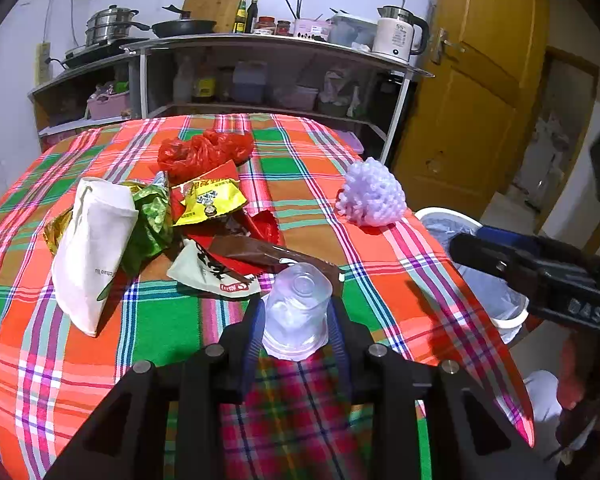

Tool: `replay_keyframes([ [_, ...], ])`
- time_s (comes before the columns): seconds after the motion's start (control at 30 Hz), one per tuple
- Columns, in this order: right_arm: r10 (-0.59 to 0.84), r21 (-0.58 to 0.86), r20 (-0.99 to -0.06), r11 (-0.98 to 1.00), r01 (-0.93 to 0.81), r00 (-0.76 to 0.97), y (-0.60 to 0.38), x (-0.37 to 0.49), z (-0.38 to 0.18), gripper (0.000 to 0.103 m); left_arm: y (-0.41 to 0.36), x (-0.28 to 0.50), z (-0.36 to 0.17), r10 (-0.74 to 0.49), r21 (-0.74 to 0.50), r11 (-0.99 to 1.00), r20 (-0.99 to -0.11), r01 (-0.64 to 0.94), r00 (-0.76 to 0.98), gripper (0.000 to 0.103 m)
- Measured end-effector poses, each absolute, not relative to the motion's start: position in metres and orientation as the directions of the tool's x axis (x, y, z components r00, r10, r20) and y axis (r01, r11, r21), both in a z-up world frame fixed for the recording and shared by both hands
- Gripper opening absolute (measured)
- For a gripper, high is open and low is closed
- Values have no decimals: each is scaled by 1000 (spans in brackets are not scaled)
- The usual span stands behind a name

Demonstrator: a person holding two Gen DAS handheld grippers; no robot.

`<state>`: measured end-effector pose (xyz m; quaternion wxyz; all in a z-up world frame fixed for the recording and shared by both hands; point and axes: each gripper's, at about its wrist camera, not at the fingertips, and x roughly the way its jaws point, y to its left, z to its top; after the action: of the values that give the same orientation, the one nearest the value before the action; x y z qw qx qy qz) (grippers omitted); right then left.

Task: Collect trash
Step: 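Grasp the clear plastic cup with the left gripper while the right grasps the white foam net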

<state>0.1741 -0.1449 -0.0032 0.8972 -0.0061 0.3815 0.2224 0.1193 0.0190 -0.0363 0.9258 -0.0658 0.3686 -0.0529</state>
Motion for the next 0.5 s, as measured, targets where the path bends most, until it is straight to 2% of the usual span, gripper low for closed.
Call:
replay_keyframes([
  [0.5,378,142,-726,900,-413,574,-109,238,-18,61,34,117,-31,-189,-201,977,-652,72,734,32],
])
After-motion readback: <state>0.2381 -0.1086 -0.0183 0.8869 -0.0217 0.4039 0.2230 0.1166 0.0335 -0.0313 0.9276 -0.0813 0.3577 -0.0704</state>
